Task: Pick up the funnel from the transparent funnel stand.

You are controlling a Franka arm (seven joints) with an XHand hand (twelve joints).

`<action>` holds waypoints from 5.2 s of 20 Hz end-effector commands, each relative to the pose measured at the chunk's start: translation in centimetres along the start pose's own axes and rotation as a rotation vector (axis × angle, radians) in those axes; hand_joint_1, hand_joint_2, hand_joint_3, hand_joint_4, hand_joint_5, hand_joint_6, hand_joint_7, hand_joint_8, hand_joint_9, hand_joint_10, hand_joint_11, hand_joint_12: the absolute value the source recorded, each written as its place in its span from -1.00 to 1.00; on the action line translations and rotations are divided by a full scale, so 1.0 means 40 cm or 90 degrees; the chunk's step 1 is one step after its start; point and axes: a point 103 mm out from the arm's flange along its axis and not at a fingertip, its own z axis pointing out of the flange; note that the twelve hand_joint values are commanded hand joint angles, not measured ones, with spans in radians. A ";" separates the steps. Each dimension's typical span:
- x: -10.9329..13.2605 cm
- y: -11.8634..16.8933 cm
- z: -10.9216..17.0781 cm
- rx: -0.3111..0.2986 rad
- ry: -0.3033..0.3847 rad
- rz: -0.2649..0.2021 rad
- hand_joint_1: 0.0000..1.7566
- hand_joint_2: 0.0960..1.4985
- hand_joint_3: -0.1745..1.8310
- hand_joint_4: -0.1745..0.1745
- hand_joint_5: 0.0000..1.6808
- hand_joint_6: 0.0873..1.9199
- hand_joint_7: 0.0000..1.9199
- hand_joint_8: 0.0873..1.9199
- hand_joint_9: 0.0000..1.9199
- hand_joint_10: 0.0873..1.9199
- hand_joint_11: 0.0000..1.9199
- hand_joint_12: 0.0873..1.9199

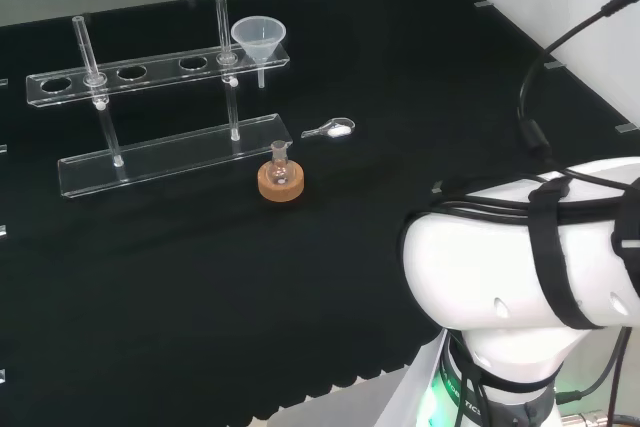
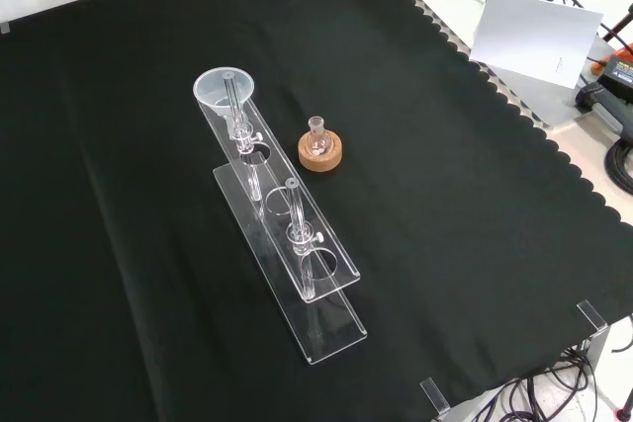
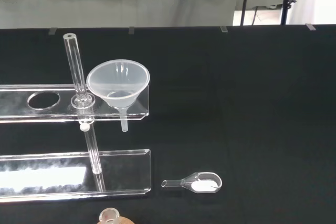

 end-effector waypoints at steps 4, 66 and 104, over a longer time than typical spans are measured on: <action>-0.008 0.042 0.023 0.010 -0.002 0.014 -1.00 0.64 -0.48 -0.01 -0.62 -1.00 -0.96 -0.48 -0.73 -0.39 -0.84 0.37; 0.177 0.575 0.533 0.278 -0.107 -0.142 -0.36 -0.04 -0.67 0.01 -0.83 -1.00 -1.00 -0.70 -0.90 -0.10 -0.88 0.61; 0.161 0.557 0.419 0.178 -0.213 -0.135 -0.03 -0.13 -0.27 -0.03 -0.17 -0.33 -0.27 -0.35 0.09 -0.60 -0.49 0.37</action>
